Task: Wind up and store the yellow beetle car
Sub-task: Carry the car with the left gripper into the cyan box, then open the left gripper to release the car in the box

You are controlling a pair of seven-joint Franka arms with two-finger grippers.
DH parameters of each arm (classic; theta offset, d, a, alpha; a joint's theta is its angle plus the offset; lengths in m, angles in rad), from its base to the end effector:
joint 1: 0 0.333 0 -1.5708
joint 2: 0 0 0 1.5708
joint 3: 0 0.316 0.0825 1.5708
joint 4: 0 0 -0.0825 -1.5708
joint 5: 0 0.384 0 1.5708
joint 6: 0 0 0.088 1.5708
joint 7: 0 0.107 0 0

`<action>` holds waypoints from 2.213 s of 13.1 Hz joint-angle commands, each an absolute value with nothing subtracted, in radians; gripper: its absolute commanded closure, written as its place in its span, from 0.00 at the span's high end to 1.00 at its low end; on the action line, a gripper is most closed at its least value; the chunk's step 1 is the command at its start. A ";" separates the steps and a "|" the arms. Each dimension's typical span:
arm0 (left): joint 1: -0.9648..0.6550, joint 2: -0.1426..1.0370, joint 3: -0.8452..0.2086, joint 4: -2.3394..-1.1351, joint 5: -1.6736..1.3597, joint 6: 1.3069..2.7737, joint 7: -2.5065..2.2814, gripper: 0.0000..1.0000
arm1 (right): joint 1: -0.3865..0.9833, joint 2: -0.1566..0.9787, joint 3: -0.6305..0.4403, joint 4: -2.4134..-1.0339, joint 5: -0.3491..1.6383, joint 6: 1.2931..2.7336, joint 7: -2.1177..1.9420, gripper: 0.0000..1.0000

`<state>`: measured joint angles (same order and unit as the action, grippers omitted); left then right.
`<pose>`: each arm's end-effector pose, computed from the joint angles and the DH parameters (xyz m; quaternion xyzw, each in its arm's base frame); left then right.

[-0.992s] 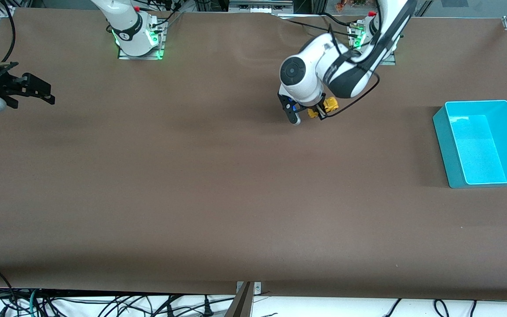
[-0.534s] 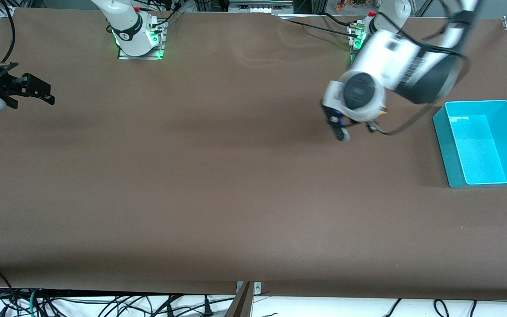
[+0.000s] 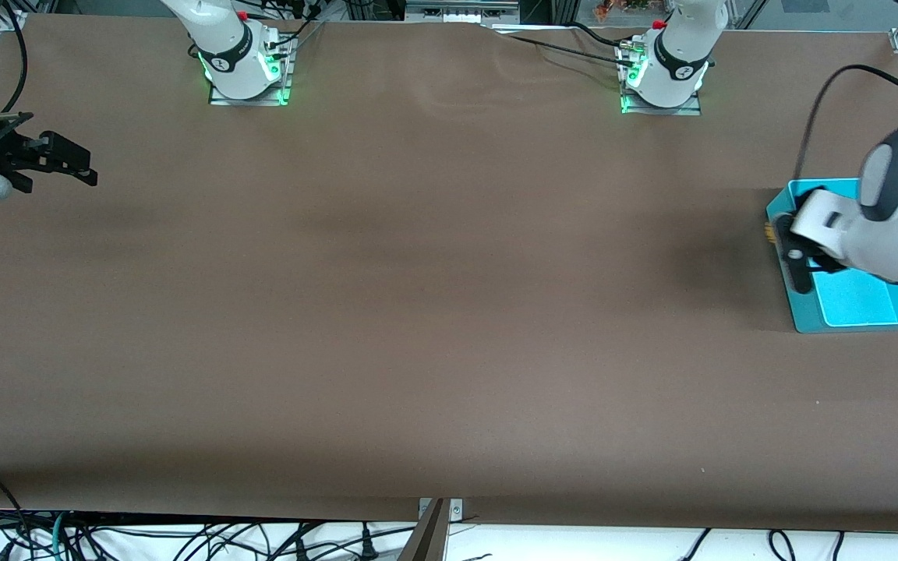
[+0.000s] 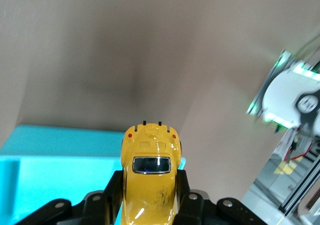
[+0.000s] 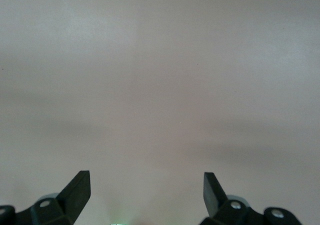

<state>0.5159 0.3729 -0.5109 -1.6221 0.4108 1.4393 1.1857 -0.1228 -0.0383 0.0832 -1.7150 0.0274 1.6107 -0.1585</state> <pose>0.5928 0.0810 0.4026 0.7808 -0.5629 -0.2673 0.0443 0.5414 -0.0179 0.5808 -0.9977 -0.0583 0.0317 0.0153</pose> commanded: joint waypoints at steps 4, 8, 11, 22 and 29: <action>0.723 0.530 -0.529 -1.609 0.647 1.693 1.429 0.14 | -0.117 -0.032 0.080 -1.694 0.017 1.589 -0.146 1.00; 0.860 0.646 -0.529 -1.663 0.647 1.892 1.552 0.14 | -0.117 -0.032 0.080 -1.695 0.017 1.588 -0.146 1.00; 0.893 0.672 -0.529 -1.695 0.649 1.960 1.560 0.15 | -0.117 -0.032 0.080 -1.695 0.017 1.588 -0.146 1.00; 0.922 0.580 -0.685 -1.585 0.517 1.724 1.522 1.00 | -0.117 -0.032 0.080 -1.697 0.017 1.588 -0.149 1.00; 0.712 0.575 -0.773 -1.276 0.456 1.352 1.217 1.00 | -0.117 -0.029 0.080 -1.695 0.006 1.589 -0.150 1.00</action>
